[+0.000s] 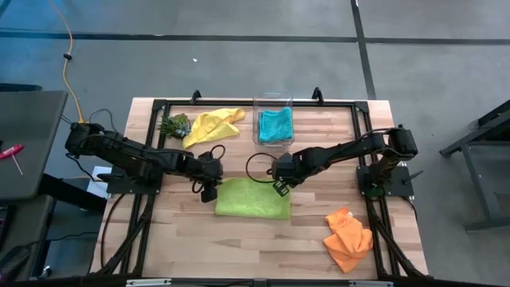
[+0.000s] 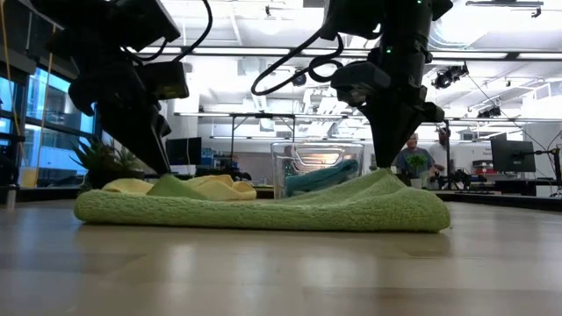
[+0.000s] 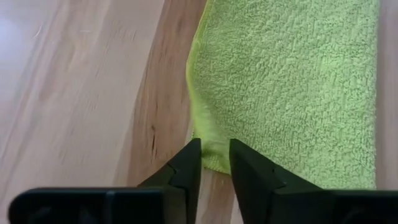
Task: Fold microfiber towels
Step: Fold the green microfiber cloth
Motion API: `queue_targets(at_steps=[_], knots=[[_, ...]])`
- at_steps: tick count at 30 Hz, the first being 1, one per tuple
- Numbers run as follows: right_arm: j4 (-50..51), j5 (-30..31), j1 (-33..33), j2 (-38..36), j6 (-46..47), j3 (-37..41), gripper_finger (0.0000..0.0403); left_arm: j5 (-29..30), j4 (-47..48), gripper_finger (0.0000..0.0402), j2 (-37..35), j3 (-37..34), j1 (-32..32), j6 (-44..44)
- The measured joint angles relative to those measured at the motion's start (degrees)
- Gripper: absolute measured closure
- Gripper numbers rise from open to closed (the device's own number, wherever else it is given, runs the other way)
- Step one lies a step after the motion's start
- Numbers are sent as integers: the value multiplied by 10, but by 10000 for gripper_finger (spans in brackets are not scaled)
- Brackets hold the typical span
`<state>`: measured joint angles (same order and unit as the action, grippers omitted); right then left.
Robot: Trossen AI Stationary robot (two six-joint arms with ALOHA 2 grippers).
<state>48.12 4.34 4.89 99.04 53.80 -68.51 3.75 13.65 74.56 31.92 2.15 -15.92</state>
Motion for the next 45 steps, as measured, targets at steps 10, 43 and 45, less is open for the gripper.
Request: queue_targets(at_steps=[10,43,45], knots=[[0,0,0,0,-3,0,403,47,54,258,-18,0,13,0],[-46,157,35,-183,-27,99,164,195,-136,232,-431,-100,-94,-119],[-119,126,45,-216,3,162,164,209,-174,232,-454,-132,-114,-138]])
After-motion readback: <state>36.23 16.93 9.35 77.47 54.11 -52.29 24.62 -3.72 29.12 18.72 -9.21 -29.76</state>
